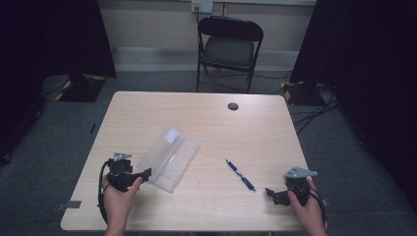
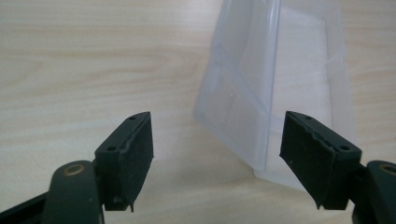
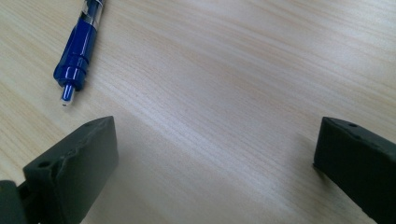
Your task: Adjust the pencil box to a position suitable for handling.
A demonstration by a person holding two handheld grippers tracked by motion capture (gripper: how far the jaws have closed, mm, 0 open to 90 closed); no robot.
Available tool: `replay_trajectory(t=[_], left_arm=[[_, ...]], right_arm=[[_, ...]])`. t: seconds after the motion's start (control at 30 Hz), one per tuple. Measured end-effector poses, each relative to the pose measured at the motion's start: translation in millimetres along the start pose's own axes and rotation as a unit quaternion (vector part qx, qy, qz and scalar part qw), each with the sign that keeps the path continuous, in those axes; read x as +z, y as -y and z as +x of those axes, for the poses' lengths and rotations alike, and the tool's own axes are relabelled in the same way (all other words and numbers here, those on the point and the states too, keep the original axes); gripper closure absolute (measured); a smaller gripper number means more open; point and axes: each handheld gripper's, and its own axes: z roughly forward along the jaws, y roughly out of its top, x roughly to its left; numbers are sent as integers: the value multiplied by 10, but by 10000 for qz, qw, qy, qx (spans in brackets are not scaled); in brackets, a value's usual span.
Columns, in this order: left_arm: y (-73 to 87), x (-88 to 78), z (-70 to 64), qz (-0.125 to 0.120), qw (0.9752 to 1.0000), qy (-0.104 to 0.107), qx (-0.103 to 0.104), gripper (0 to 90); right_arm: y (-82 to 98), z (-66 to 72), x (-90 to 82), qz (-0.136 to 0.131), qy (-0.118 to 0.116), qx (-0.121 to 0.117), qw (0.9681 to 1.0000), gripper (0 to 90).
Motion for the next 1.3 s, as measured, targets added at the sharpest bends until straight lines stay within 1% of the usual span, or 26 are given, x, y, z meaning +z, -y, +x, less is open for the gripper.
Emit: replay_trajectory(t=[0.13, 0.17, 0.23, 0.27, 0.33, 0.37, 0.43, 0.47, 0.53, 0.57, 0.6, 0.63, 0.7, 0.9, 1.03, 1.1, 1.13, 1.2, 1.27, 1.3], left_arm=[[89, 20, -92, 23, 9999, 110, -76, 254], [107, 36, -127, 90, 9998, 159, -36, 254], [134, 66, -175, 146, 9997, 169, -46, 257], [142, 74, -183, 155, 9997, 161, -58, 258], [157, 100, -195, 145, 9997, 143, -152, 254], [157, 100, -195, 145, 9997, 143, -152, 254], [146, 129, -209, 98, 9997, 79, -219, 254], [141, 134, -207, 76, 9996, 102, -246, 252], [127, 150, -218, 51, 9997, 87, -240, 251], [118, 161, -226, 59, 9997, 86, -202, 253], [113, 172, -243, 48, 9997, 40, -224, 256], [108, 178, -244, 65, 9998, 72, -197, 257], [99, 198, -261, 63, 9998, 69, -193, 263], [102, 242, -290, 105, 9995, 118, -260, 281], [125, 284, -311, 200, 9996, 90, -183, 306], [135, 305, -316, 202, 9995, 67, -217, 320], [139, 313, -309, 224, 9995, 47, -198, 327], [148, 329, -290, 261, 9995, -3, -174, 346], [149, 326, -264, 236, 9996, -65, -173, 360], [145, 321, -241, 238, 9995, -151, -166, 360]], right_arm=[[0, 0, 0, 1, -1, 0, 10000, 0], [0, -1, 0, -3, 0, -7, 10000, 0], [0, 0, 0, 0, 0, -1, 10000, 0], [0, -1, 0, -2, -2, -6, 10000, 0], [0, -1, 0, -1, 0, -4, 10000, 0], [0, -1, 0, -1, 0, -4, 10000, 0], [0, 0, 0, 0, 0, 0, 10000, 0], [0, 0, 0, 0, 0, -1, 10000, 0], [0, 0, 0, 1, 0, 1, 10000, 0], [0, 0, 0, 0, 0, 0, 10000, 0], [0, 0, 0, 0, 0, 0, 10000, 0], [0, 0, 0, 1, -1, 1, 10000, 0], [0, 0, 0, 0, 0, 1, 10000, 0], [0, 0, 0, 1, 0, 1, 10000, 0], [0, -1, 0, -2, -1, -7, 10000, 0], [0, 0, 0, 1, -1, 2, 10000, 0], [0, 0, 0, -1, 0, -2, 10000, 0], [0, 0, 0, 1, -1, -1, 10000, 0], [0, 0, 0, 0, 0, -1, 10000, 0], [0, 0, 0, 0, -1, -1, 10000, 0]])
